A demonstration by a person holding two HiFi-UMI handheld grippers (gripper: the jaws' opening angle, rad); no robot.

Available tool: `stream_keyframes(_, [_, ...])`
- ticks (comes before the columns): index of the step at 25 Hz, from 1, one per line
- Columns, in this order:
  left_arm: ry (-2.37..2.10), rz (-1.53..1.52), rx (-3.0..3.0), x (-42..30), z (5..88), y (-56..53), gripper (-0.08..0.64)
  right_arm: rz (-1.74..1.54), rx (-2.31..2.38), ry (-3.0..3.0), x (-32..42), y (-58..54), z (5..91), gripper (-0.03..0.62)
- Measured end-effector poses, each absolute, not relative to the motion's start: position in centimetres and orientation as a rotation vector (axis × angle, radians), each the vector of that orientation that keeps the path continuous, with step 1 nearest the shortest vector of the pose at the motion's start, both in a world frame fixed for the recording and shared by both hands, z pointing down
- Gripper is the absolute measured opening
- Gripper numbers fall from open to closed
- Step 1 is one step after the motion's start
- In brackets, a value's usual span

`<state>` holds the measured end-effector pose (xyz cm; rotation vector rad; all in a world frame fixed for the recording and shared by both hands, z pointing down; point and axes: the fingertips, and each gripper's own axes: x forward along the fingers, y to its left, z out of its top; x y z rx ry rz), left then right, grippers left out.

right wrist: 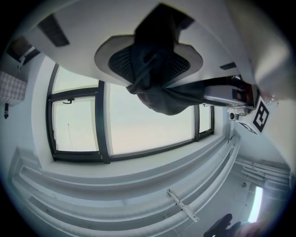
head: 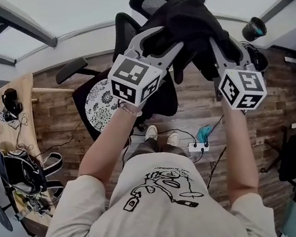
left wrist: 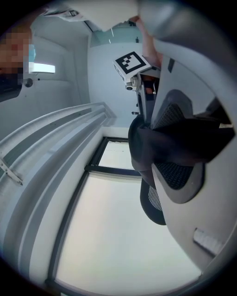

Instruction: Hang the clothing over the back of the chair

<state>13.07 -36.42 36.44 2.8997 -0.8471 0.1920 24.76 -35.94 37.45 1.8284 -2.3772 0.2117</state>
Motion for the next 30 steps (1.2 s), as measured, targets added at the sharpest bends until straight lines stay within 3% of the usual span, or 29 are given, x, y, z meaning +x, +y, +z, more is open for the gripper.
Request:
stream_keyframes(5, [-0.841,0.124,2.861,12.1,35.6,-35.2,0.231,0.211,1.837,-2.393,24.8,-34.7,36.3,0.189])
stream_keyframes(17, [-0.885,0.009,2.837,10.0,32.8,-32.1,0.213,0.143,1.844,-2.386,24.5,-31.0,33.7,0.199])
stream_keyframes(30, [-0.903,-0.088,2.880,7.2,29.0,-27.1,0.097,-0.097,1.722,-2.505,18.4,-24.8,26.7,0.095])
